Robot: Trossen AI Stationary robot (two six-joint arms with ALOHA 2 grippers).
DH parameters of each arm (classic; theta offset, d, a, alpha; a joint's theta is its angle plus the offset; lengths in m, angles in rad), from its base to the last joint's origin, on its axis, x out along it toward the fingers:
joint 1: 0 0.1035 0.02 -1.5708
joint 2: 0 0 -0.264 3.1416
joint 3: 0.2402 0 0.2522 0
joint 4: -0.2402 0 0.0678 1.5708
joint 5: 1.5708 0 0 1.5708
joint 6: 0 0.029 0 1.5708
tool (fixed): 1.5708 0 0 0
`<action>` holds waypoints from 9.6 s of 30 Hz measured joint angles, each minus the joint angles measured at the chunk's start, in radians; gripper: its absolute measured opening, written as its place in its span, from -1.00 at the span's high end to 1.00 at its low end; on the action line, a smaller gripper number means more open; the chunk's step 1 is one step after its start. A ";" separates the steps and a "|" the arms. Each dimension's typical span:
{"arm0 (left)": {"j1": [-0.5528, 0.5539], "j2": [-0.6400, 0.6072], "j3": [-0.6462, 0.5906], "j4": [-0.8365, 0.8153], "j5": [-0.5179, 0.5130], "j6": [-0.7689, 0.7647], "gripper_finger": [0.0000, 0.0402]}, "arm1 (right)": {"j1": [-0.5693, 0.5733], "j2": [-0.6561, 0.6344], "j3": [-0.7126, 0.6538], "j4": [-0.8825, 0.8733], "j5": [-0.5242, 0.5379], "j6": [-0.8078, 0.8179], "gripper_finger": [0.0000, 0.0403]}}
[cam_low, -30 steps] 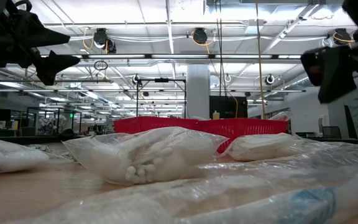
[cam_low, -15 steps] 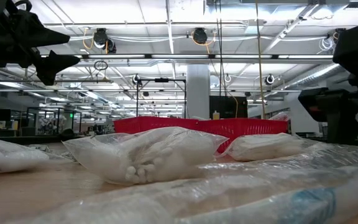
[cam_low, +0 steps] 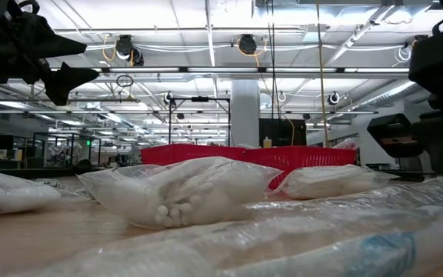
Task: Pick & Place Travel size toiletries
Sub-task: Put the blue toothbrush into the bottom right red bin, then put the transparent cotton pack into the top left red bin
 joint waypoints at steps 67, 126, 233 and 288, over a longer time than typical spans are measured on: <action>0.000 0.000 0.000 0.000 0.000 0.000 -0.35 | -0.589 0.013 -0.012 0.396 -0.052 -0.178 0.94; 0.000 0.000 0.000 0.000 0.000 0.000 -0.35 | -0.470 0.003 -0.023 0.417 0.082 -0.316 0.16; 0.000 0.000 0.000 0.000 0.000 0.000 -0.35 | -0.694 -0.545 -0.251 0.158 -0.137 -0.657 0.91; 0.000 0.000 0.000 0.000 0.000 0.000 -0.35 | -0.318 -0.461 -0.163 0.310 0.100 -0.312 -0.03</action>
